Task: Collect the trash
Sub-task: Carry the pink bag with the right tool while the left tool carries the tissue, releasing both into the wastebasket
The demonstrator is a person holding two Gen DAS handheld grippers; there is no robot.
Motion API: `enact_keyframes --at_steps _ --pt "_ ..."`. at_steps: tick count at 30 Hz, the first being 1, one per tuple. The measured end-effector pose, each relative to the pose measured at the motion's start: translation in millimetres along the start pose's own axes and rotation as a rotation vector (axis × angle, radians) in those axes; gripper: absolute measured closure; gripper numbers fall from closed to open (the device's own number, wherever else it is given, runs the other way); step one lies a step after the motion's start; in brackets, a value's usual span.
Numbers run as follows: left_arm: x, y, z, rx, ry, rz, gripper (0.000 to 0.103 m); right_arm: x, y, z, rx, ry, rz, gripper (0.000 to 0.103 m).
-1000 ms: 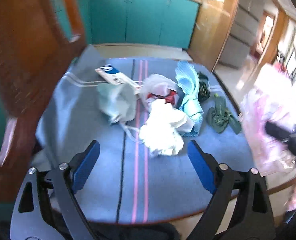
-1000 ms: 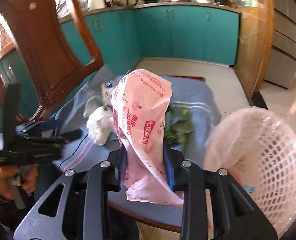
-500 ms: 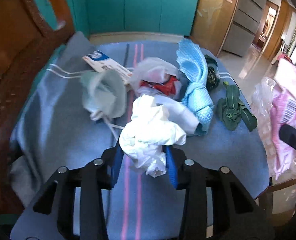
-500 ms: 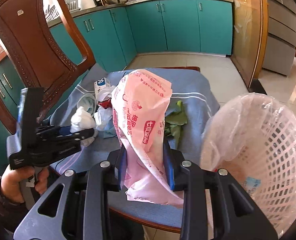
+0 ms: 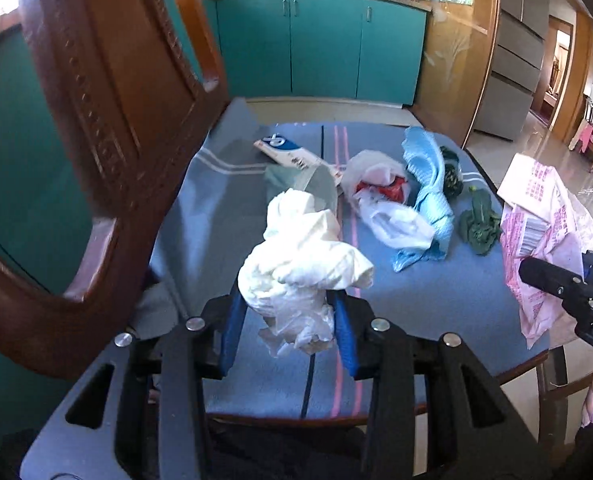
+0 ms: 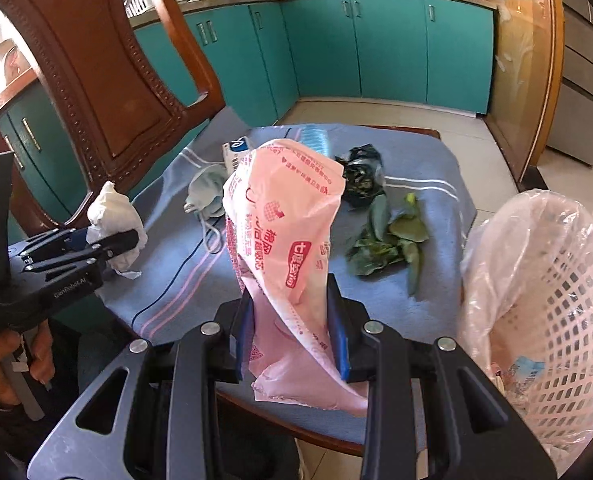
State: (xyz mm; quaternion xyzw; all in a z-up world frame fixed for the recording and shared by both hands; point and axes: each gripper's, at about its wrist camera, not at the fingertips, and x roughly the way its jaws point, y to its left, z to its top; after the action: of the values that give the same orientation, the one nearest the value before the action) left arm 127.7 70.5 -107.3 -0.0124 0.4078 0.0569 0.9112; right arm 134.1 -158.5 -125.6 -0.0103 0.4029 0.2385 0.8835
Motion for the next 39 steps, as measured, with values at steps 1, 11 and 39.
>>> enact_keyframes --at_steps 1,11,39 --pt "0.8 1.5 -1.2 -0.002 0.003 0.0 0.062 0.4 1.1 0.5 -0.002 0.0 0.003 0.07" --pt "-13.9 6.8 -8.3 -0.007 -0.027 -0.006 0.062 11.8 15.3 -2.9 -0.019 0.029 0.022 0.07" --pt "-36.2 -152.3 38.9 0.209 -0.096 -0.315 0.062 -95.9 -173.6 -41.0 0.372 -0.114 -0.365 0.07"
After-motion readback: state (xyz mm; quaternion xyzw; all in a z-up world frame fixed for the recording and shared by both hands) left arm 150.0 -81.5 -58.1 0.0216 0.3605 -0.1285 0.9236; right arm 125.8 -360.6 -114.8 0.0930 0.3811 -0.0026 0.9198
